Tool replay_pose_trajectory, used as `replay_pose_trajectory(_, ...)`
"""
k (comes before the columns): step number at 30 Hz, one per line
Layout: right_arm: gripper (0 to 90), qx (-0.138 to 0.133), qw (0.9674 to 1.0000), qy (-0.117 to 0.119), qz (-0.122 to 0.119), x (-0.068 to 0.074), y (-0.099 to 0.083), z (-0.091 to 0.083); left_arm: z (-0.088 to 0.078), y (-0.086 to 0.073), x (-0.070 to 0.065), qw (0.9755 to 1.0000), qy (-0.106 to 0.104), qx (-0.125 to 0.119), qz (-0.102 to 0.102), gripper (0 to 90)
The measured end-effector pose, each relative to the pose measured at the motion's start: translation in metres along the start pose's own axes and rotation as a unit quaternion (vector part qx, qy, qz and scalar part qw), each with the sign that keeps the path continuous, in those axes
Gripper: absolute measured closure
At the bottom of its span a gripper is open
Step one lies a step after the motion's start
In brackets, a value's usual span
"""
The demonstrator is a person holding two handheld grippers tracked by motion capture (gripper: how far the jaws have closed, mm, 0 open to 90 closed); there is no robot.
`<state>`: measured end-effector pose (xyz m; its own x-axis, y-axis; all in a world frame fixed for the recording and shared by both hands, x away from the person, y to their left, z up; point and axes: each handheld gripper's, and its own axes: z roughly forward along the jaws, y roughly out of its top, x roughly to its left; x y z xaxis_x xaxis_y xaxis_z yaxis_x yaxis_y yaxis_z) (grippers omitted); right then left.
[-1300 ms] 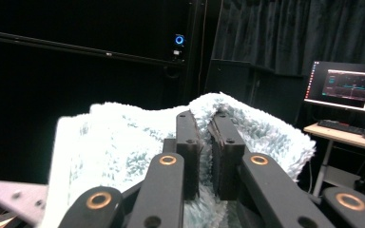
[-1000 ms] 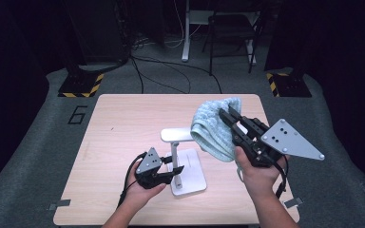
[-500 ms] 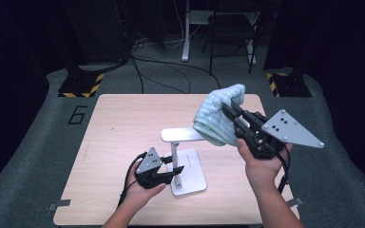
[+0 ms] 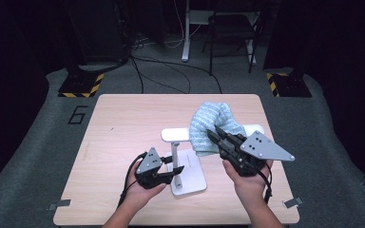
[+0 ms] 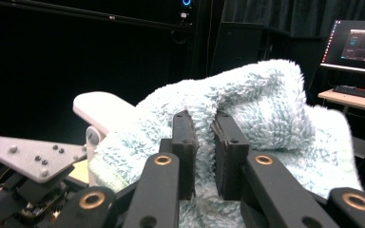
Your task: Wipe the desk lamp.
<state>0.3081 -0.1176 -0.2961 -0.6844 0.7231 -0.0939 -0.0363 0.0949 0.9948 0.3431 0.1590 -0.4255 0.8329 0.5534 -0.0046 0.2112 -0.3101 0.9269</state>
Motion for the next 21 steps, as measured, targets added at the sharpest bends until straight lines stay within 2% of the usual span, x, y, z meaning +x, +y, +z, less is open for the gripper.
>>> replay_pose_trajectory(3,76.1,0.006,1.0000,0.000,-0.001,-0.001,-0.002,-0.001,0.001,0.000,-0.001,1.0000,-0.002,0.000,-0.003,53.4)
replay_pose_trajectory(5,68.5,0.008,1.0000,-0.005,-0.002,-0.001,-0.002,-0.002,0.000,0.000,0.000,1.0000,-0.002,0.001,-0.002,53.4)
replay_pose_trajectory(10,49.9,0.001,0.9988,-0.042,-0.026,0.001,-0.001,-0.003,0.000,0.000,0.000,1.0000,-0.002,0.001,-0.003,53.3)
replay_pose_trajectory(12,42.5,-0.002,0.9979,-0.059,-0.028,0.000,-0.002,-0.003,0.000,0.000,0.000,1.0000,-0.004,0.001,-0.005,53.3)
replay_pose_trajectory(14,38.4,0.003,0.9984,-0.056,-0.010,-0.004,-0.004,-0.001,0.000,0.000,0.000,1.0000,-0.002,0.001,-0.001,53.3)
replay_pose_trajectory(17,37.4,0.002,0.9985,-0.036,0.040,-0.011,-0.007,0.000,0.000,0.000,0.000,1.0000,-0.004,0.000,-0.006,53.3)
replay_pose_trajectory(21,43.3,-0.002,0.9982,-0.010,0.059,-0.013,-0.008,0.003,0.000,0.000,0.000,1.0000,-0.004,-0.002,-0.006,53.3)
